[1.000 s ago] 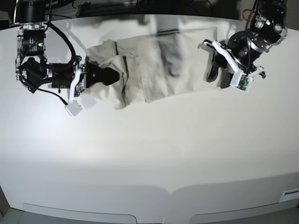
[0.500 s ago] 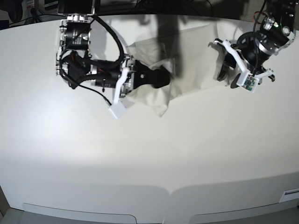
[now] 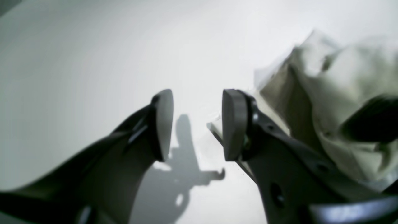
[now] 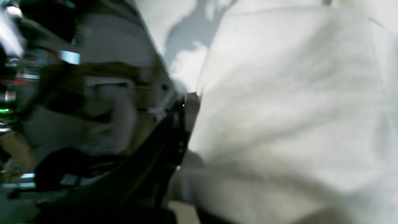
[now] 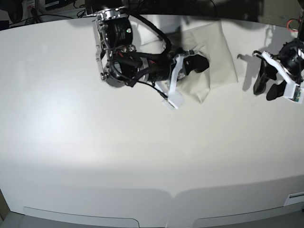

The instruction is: Fold the T-shirt properly

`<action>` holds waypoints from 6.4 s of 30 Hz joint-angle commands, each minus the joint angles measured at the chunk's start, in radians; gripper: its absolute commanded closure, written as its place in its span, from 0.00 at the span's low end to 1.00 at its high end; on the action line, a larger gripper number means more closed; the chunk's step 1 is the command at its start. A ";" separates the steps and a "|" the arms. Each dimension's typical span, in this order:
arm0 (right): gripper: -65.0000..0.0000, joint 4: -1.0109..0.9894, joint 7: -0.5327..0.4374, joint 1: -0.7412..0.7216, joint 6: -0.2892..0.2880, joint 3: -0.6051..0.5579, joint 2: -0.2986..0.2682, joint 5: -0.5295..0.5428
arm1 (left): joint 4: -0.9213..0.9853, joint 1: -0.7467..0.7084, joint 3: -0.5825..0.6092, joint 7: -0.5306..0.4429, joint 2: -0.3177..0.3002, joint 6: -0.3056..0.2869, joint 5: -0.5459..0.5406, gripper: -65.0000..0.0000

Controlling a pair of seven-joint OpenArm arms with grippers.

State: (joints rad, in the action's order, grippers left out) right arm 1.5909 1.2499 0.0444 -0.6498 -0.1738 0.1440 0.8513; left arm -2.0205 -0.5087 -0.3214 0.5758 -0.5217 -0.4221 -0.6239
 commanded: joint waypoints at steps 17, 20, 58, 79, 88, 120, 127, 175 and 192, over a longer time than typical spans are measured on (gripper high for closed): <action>0.51 0.017 -0.215 -0.016 0.002 -0.232 0.013 0.091 | -0.018 -0.010 -0.058 -0.007 -0.008 -0.021 -0.085 0.61; 0.52 0.017 -0.209 -0.033 -0.004 -0.231 0.013 0.143 | -0.018 -0.010 -0.058 -0.007 -0.008 -0.021 -0.087 0.61; 1.00 -0.284 -0.460 -0.243 -0.009 -0.116 -0.111 -0.460 | 0.318 -0.135 0.165 -0.138 0.358 -0.108 0.067 1.00; 1.00 -0.249 -0.435 -0.040 -0.048 -0.114 -0.177 -0.472 | 0.489 0.163 0.164 -0.185 0.224 0.122 0.336 1.00; 1.00 -0.171 -0.435 0.076 -0.048 -0.184 -0.124 -0.452 | 0.489 0.289 0.164 -0.188 0.191 0.150 0.336 1.00; 1.00 -0.063 -0.414 0.136 -0.048 -0.169 -0.084 -0.452 | 0.626 0.248 0.166 -0.338 0.132 0.221 0.253 1.00; 1.00 -0.063 -0.408 0.142 -0.048 -0.245 -0.072 -0.454 | 0.634 0.324 0.165 -0.330 0.183 0.212 0.311 1.00; 1.00 0.512 -0.057 0.597 -0.048 0.610 -0.274 -0.133 | 0.109 -0.583 -0.267 -0.154 0.237 0.018 0.103 1.00; 1.00 0.404 -0.066 0.887 -0.048 0.617 -0.274 -0.185 | 0.407 -0.646 -0.267 -0.270 0.311 -0.143 0.212 1.00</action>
State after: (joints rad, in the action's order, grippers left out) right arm 1.9808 1.1824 0.9173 -0.6933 0.4412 -0.1249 0.6552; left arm -1.6016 -1.1351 -0.5808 0.3168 -0.2047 -0.5598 -0.4049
